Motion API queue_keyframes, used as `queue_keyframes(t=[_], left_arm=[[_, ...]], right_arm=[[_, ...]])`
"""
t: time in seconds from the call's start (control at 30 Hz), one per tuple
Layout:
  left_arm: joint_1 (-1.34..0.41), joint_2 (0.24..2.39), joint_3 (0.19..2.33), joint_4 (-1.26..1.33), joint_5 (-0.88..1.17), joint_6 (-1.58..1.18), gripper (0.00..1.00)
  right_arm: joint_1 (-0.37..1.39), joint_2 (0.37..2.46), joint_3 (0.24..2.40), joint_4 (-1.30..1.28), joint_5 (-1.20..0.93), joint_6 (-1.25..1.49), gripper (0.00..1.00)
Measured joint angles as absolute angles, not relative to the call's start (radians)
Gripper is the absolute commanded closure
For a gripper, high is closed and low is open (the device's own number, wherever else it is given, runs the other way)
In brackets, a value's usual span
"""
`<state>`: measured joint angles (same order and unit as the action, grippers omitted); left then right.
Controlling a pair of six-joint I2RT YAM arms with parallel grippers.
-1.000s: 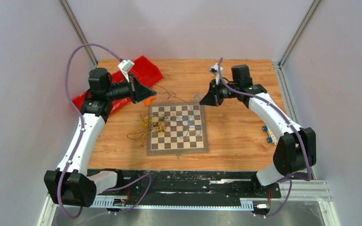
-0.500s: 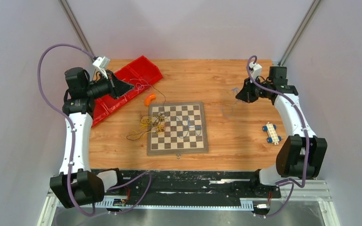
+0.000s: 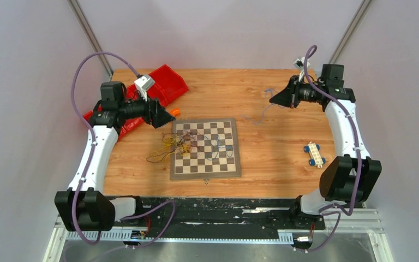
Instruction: Untangle the cables
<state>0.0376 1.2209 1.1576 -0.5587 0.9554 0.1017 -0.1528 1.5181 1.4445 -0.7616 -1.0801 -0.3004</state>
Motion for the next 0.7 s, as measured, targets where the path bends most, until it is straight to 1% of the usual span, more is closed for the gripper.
queue_keyframes(t=[0.07, 0.17, 0.33, 0.4, 0.53, 0.63, 0.7], left_arm=[[0.008, 1.213, 1.158, -0.544, 0.952, 0.114, 0.04], [-0.059, 1.184, 1.163, -0.524, 0.951, 0.150, 0.05], [-0.238, 1.148, 1.219, -0.484, 0.997, 0.164, 0.10], [-0.299, 1.151, 1.253, -0.464, 1.016, 0.155, 0.13], [-0.411, 1.176, 1.278, -0.408, 1.039, 0.106, 0.16], [-0.463, 1.215, 1.274, -0.365, 1.040, 0.049, 0.18], [-0.493, 1.251, 1.267, -0.337, 1.038, 0.009, 0.24]], right_arm=[[-0.097, 1.518, 1.475, -0.754, -1.152, -0.251, 1.00], [0.019, 1.518, 1.502, -0.736, -1.231, -0.209, 1.00], [0.265, 1.518, 1.505, -0.733, -1.295, -0.201, 1.00], [0.331, 1.518, 1.502, -0.735, -1.308, -0.208, 1.00], [0.394, 1.518, 1.479, -0.741, -1.320, -0.231, 1.00], [0.437, 1.518, 1.469, -0.758, -1.317, -0.262, 1.00], [0.466, 1.518, 1.469, -0.772, -1.312, -0.287, 1.00]])
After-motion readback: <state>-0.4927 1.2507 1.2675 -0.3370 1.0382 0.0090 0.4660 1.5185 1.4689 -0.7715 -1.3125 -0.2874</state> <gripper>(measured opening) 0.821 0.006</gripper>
